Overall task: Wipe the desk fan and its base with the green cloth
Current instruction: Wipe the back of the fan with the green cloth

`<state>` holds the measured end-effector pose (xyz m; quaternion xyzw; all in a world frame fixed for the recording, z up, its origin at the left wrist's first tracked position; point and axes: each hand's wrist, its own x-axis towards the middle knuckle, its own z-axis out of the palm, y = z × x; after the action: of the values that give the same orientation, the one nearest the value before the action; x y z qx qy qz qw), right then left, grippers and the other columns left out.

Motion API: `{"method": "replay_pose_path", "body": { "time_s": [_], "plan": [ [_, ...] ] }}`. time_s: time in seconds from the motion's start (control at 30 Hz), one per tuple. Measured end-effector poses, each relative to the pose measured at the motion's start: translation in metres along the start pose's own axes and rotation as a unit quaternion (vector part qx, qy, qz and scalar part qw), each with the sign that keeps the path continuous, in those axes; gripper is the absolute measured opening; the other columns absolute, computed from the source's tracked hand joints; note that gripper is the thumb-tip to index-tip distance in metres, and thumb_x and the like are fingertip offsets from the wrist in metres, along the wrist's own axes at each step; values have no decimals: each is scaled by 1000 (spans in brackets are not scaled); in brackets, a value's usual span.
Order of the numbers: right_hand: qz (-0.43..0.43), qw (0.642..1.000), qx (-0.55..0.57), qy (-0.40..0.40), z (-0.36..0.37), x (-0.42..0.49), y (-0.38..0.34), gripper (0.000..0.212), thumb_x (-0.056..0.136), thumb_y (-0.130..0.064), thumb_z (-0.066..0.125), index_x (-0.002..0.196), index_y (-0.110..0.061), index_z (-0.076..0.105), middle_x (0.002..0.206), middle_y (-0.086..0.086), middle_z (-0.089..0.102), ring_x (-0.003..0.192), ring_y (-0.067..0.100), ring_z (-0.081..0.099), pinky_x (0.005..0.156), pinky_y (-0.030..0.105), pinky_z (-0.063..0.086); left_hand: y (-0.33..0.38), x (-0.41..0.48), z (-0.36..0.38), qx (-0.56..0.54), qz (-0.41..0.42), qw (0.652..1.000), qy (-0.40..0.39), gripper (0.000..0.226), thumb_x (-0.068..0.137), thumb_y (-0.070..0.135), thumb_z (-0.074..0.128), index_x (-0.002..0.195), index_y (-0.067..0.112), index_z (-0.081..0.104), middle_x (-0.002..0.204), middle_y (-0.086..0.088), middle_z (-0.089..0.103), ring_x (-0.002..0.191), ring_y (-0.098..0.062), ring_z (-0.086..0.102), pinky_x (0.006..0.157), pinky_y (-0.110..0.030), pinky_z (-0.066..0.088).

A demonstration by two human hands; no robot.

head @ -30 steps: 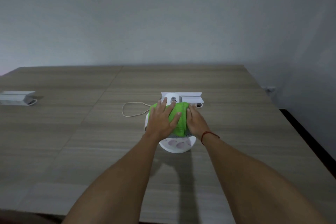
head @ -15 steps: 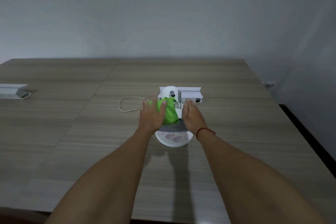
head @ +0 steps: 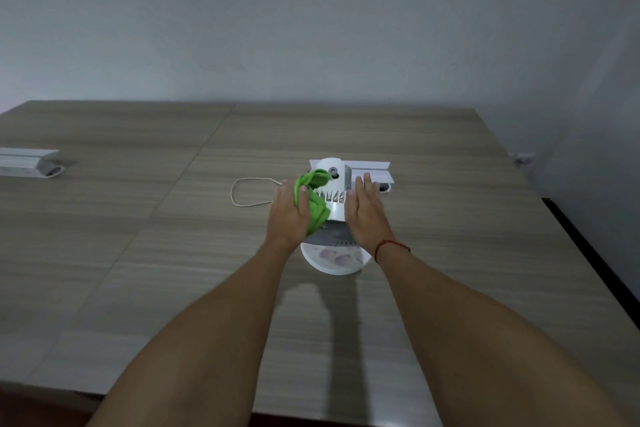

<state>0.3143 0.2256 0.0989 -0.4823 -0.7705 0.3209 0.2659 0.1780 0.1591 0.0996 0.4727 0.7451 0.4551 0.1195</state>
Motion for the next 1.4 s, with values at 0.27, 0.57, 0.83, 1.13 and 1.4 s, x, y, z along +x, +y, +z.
{"method": "replay_pose_path", "body": {
  "time_s": [0.27,0.57,0.83,1.13,1.4],
  "plan": [
    [49,998,27,36,0,1,-5,50,103,-20,22,149,0,20,161,19,7,151,31,2,124,39,6,7,-2,10,72,22,997,-16,49,102,34,30,135,4,50,148,-25,41,143,-38,30,119,-48,22],
    [22,1000,-18,11,-2,4,-3,49,102,-22,23,144,3,30,156,20,25,147,29,20,120,36,18,-2,-5,2,7,18,1000,13,42,104,26,32,139,9,48,144,-17,48,140,-32,38,114,-30,26],
    [11,999,19,39,2,10,3,52,99,-30,22,135,0,43,144,20,43,136,31,37,116,47,28,-24,6,0,-131,-214,968,29,51,104,35,24,129,5,57,125,-23,61,119,-36,56,99,-38,42],
    [3,997,17,81,0,6,-10,44,94,-27,24,104,6,51,108,26,57,102,38,53,91,47,42,1,-10,13,105,122,987,10,56,100,39,22,148,16,39,155,-15,36,148,-31,25,123,-43,15],
    [3,998,25,55,-7,8,-5,36,99,-21,30,113,4,51,112,24,59,105,38,54,89,43,44,-9,4,6,-11,32,999,27,46,101,30,30,133,5,52,132,-15,56,128,-28,49,110,-34,33]
  ]
}}
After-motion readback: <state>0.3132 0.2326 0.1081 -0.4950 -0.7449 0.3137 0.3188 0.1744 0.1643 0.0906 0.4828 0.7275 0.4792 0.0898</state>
